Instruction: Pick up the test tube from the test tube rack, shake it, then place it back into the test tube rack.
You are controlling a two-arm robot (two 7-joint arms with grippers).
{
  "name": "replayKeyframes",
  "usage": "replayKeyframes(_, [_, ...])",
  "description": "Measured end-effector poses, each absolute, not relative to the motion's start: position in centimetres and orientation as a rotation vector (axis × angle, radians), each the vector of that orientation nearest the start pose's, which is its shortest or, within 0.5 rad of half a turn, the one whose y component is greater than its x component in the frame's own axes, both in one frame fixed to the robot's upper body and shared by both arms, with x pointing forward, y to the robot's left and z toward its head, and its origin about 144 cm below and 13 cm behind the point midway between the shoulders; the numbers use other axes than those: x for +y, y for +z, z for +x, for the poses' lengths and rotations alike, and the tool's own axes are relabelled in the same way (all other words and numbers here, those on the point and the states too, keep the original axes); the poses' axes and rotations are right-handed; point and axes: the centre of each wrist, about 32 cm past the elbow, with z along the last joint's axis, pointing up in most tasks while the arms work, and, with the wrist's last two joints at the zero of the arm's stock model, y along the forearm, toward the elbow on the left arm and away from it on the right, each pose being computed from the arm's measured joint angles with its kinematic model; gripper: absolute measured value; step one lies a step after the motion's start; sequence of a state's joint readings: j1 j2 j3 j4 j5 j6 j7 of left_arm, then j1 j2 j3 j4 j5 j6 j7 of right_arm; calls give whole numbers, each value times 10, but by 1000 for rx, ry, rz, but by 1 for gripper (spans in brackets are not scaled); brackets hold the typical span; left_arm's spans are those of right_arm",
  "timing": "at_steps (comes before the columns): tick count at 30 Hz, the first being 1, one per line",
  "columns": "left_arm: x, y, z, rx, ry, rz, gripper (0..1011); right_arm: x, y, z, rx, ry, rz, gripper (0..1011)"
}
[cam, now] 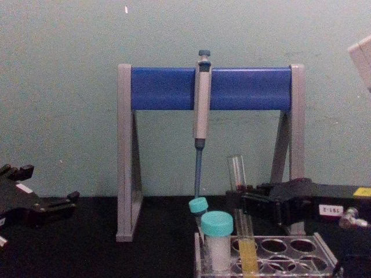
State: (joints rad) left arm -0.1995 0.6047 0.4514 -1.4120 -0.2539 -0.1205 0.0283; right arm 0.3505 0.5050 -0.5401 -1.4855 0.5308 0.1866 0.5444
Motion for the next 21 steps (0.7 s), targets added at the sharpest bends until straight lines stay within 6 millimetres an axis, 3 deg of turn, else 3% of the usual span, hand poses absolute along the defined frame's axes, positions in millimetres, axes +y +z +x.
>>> replayKeyframes(21, [310, 1140, 489, -285, 1248, 304, 1001, -249, 1178, 486, 35, -629, -79, 229])
